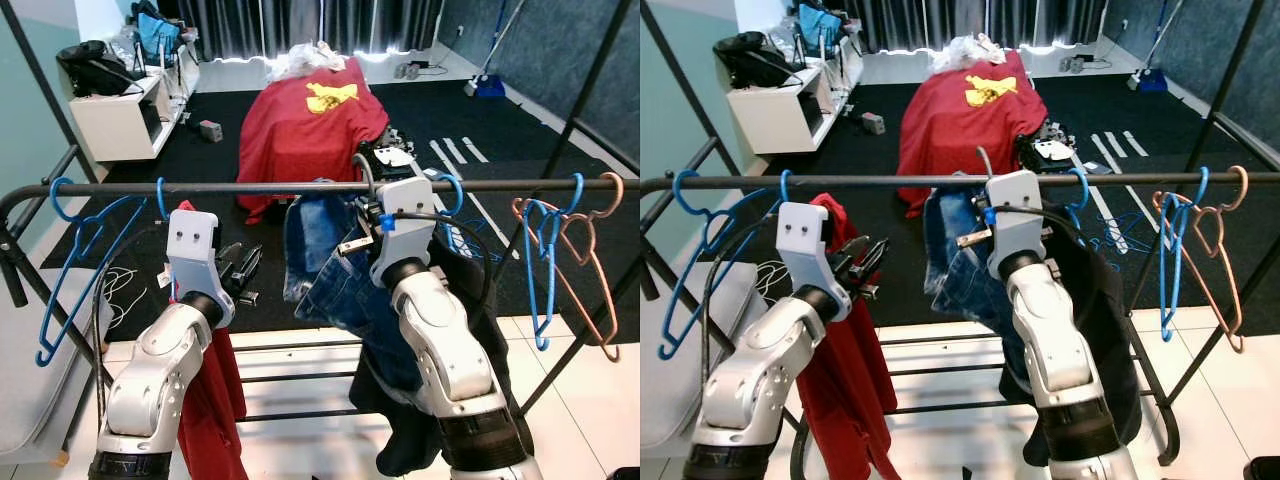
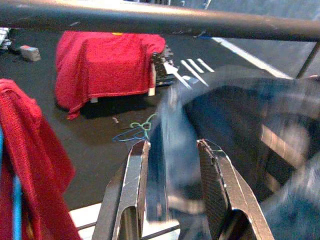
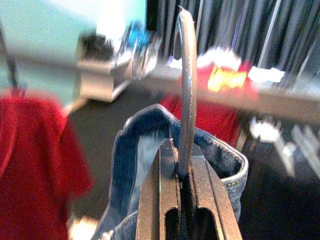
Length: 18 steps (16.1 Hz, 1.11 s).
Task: Hang hanger
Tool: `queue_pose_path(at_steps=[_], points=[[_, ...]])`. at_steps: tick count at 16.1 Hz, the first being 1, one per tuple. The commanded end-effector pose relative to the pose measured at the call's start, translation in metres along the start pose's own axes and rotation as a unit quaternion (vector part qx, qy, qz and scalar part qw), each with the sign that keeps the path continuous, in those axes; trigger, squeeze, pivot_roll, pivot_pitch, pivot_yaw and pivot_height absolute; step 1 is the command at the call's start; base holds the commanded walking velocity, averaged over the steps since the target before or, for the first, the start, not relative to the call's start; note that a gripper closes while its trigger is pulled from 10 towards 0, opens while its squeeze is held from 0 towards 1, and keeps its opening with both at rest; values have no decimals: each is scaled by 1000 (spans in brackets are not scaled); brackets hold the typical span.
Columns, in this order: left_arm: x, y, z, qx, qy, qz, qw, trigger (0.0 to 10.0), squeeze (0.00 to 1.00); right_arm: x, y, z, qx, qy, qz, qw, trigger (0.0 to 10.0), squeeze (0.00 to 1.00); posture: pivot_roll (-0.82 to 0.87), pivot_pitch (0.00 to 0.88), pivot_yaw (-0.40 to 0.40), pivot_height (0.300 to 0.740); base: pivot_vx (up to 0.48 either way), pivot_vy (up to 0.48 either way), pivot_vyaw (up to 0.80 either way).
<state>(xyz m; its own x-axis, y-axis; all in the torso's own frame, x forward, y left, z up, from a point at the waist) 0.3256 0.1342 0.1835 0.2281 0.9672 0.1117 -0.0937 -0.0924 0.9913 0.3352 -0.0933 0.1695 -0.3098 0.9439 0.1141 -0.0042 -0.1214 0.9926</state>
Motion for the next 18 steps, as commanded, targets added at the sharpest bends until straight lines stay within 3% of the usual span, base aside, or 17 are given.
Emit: queue_pose_path(at_steps=[1, 6, 10, 13, 14, 15, 16, 18], points=[[-1, -5, -2, 13, 2, 3, 1000, 10000, 0, 3, -4, -1, 14, 11, 13, 1000, 0, 0, -7, 1, 6, 740, 0, 0, 0], [1, -13, 1, 29, 11, 1, 1000, 10000, 0, -16, -27, -2, 43, -19, 21, 999, 0, 0, -6, 4, 3, 740, 0, 0, 0], [-1, -11, 2, 27, 12, -3, 1000, 10000, 0, -20, -30, -3, 50, -29, 31, 998, 0, 0, -3, 0, 2, 740, 0, 0, 0], [-1, -16, 2, 35, 17, -1, 999, 10000, 0, -28, -36, -3, 55, -62, 70, 994, 0, 0, 0, 0, 12, 740, 0, 0, 0], [-1, -16, 1, 36, 18, -3, 999, 10000, 0, -29, -35, -3, 52, -67, 78, 993, 4549, 0, 3, 5, 16, 740, 0, 0, 0], [-1, -16, 1, 36, 18, -3, 999, 10000, 0, -29, -35, -3, 52, -67, 78, 993, 4549, 0, 3, 5, 16, 740, 0, 0, 0], [-1, -16, 1, 36, 17, -5, 999, 10000, 0, -31, -33, -3, 48, -74, 78, 993, 10000, 0, 4, 6, 17, 740, 0, 0, 0], [-1, -15, 0, 36, 15, -4, 999, 10000, 0, -31, -31, -2, 44, -81, 84, 992, 10000, 0, 15, 8, 15, 740, 0, 0, 0]])
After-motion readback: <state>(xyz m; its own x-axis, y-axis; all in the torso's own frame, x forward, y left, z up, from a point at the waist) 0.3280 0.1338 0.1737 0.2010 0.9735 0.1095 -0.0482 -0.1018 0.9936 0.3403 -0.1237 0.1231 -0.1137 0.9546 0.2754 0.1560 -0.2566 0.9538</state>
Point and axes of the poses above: a point about 5 cm out from each wrist's last joint towards the gripper, its own z axis pointing out of the wrist towards the gripper, its own y axis along the axis of the wrist's last joint, x = y × z, the point moved 3 cm from there along z, pointing out of the wrist towards the gripper, and after that the axes turned 12 degrees about z, right-handed, at the moved point
